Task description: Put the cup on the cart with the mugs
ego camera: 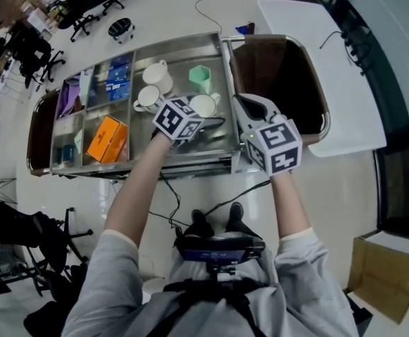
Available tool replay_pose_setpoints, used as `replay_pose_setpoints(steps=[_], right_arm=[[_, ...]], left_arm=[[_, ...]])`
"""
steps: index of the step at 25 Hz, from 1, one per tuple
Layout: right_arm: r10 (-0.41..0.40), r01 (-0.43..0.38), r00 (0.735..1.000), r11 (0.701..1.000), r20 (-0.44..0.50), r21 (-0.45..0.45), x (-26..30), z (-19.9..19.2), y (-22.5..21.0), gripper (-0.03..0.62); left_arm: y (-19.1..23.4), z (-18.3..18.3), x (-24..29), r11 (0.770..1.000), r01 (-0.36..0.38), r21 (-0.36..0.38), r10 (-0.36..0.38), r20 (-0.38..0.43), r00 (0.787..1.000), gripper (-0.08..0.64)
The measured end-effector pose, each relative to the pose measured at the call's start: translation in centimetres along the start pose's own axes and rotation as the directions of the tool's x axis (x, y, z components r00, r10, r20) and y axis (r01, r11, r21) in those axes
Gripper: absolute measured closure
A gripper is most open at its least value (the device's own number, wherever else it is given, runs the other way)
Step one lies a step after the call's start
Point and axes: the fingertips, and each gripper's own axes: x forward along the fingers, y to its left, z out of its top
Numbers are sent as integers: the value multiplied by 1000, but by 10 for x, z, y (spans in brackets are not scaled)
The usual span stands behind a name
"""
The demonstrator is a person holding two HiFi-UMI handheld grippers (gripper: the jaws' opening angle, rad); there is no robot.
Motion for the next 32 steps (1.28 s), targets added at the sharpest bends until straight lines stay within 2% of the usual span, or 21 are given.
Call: replay_pose_setpoints(steps=[5,14,19,26,32], right_arm=[[12,-12,1000,1000,-19,-2,-4,-5,6,594],[4,-4,1000,1000,-30,7,-8,-12,4,594],[0,0,999,1000,-36,15,-7,-17,6,594],[-6,7,999,1000,-31,15,-6,-17,10,594],[5,-5,1000,1000,-25,1,-6,-11,22,594]], left_arm=[[1,-7,8,1000,-20,-9,20,-4,1000,127],[1,-3,10,999,-29,-20,30,43,999,123],[1,-3,4,997,-56,56,55,22,998,87],[8,10,-35,987,-107,119,102,43,994,87],[-6,24,-96,984,-157,88,144,141,979,105]])
